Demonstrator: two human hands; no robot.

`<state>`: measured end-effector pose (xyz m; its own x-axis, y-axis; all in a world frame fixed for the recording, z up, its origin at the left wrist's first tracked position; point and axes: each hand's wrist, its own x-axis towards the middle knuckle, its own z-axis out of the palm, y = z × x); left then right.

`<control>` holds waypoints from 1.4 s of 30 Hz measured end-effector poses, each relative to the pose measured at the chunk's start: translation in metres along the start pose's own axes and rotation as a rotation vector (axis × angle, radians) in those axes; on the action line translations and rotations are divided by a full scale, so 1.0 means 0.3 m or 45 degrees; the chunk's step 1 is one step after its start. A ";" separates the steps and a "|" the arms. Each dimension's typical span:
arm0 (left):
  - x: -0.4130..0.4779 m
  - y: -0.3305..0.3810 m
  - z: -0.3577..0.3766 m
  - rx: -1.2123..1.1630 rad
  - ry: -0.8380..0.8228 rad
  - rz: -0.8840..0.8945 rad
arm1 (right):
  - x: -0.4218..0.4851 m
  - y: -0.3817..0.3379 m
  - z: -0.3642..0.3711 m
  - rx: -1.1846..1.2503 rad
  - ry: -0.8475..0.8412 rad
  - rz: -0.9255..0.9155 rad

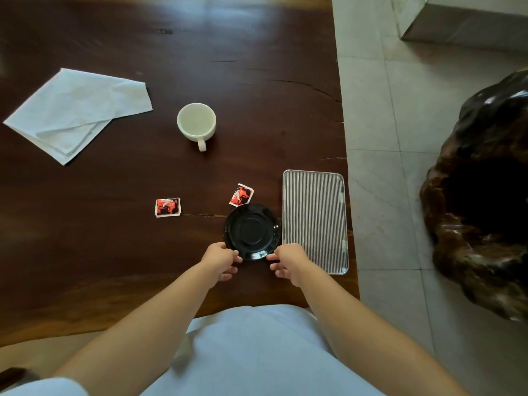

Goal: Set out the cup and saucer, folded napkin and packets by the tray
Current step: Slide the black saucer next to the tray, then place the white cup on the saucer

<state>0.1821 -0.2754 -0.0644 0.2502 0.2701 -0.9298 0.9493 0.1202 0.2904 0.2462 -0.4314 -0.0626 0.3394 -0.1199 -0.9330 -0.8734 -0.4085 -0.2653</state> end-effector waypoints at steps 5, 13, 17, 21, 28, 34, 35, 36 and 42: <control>-0.012 -0.008 -0.020 -0.045 -0.109 -0.067 | -0.019 0.001 -0.001 0.060 -0.034 0.055; -0.011 0.011 -0.086 0.001 -0.115 -0.028 | -0.010 0.016 -0.006 -0.055 0.091 -0.065; -0.010 0.078 -0.156 0.069 -0.067 0.043 | -0.001 -0.034 0.010 -0.102 0.211 -0.257; 0.000 0.178 -0.252 0.129 0.025 0.198 | -0.016 -0.193 0.057 -0.219 0.119 -0.389; 0.047 0.342 -0.501 0.288 0.351 0.480 | -0.043 -0.571 0.235 -0.452 0.048 -0.715; 0.193 0.517 -0.611 0.169 0.395 0.558 | 0.034 -0.819 0.398 -0.603 0.074 -0.796; 0.226 0.541 -0.620 0.150 0.385 0.556 | 0.057 -0.842 0.421 -0.609 0.071 -0.790; 0.259 0.566 -0.629 0.150 0.378 0.564 | 0.079 -0.863 0.442 -0.615 0.070 -0.786; 0.406 0.684 -0.642 0.134 0.251 0.650 | 0.186 -0.945 0.516 -0.724 0.053 -0.912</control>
<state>0.3708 -0.0337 -0.0744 0.6527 0.4442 -0.6137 0.7331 -0.1660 0.6595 0.4585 -0.1822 -0.0771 0.7554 0.3060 -0.5794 -0.1494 -0.7805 -0.6070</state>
